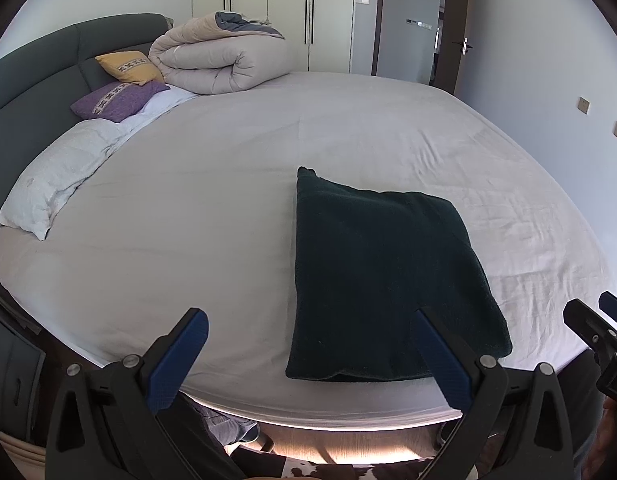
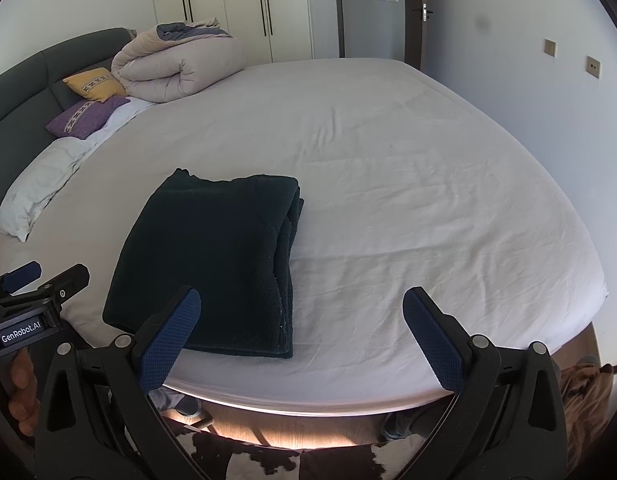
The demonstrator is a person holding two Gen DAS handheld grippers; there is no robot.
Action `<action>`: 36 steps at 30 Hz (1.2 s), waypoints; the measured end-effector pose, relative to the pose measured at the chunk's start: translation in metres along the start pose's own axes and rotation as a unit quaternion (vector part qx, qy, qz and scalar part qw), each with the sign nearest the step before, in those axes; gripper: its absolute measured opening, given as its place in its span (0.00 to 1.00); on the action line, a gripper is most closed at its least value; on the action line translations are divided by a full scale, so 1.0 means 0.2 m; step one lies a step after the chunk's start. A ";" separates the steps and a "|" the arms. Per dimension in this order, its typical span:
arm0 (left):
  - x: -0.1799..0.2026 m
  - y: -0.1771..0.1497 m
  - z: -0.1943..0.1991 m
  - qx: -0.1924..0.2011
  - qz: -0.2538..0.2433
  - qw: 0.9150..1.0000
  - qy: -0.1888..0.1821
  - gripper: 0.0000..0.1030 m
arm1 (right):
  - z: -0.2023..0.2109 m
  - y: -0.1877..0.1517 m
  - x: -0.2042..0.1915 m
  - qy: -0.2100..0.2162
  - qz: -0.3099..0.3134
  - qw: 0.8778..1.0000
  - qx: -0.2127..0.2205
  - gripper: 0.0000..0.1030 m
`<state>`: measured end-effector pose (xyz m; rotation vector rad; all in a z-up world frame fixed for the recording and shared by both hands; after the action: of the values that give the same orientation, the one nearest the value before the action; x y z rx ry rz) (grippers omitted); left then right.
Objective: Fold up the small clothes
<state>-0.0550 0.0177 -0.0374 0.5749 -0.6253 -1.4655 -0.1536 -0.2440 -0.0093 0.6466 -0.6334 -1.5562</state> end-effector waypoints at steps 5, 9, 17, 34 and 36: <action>0.00 0.00 -0.01 -0.003 -0.002 1.000 -0.001 1.00 | -0.01 0.00 0.00 0.002 -0.004 1.000 -0.003 1.00; 0.01 0.00 -0.01 -0.005 -0.002 1.000 -0.001 1.00 | -0.02 0.00 0.00 0.003 -0.006 1.000 -0.006 1.00; 0.02 -0.01 -0.01 -0.005 -0.002 1.000 -0.001 1.00 | -0.03 0.00 0.00 0.004 -0.010 1.000 -0.009 1.00; 0.01 -0.02 -0.03 -0.013 0.001 1.000 -0.004 1.00 | -0.05 -0.02 -0.03 0.004 -0.008 1.000 -0.014 1.00; 0.01 -0.02 -0.03 -0.013 0.002 1.000 -0.004 1.00 | -0.05 -0.02 -0.02 0.004 -0.009 1.000 -0.013 1.00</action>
<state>-0.0532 0.0147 -0.0444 0.5467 -0.6123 -1.4721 -0.1480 -0.2395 -0.0193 0.6407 -0.6006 -1.5760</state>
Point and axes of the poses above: each gripper's, at about its wrist camera, not at the fingertips, and z roughly against the way its jaws point, x to its right, y to its top, the point moved 4 cm from there along -z, roughly the way its jaws point, and after that the axes turned 1 degree about x, right-handed, at the moved point
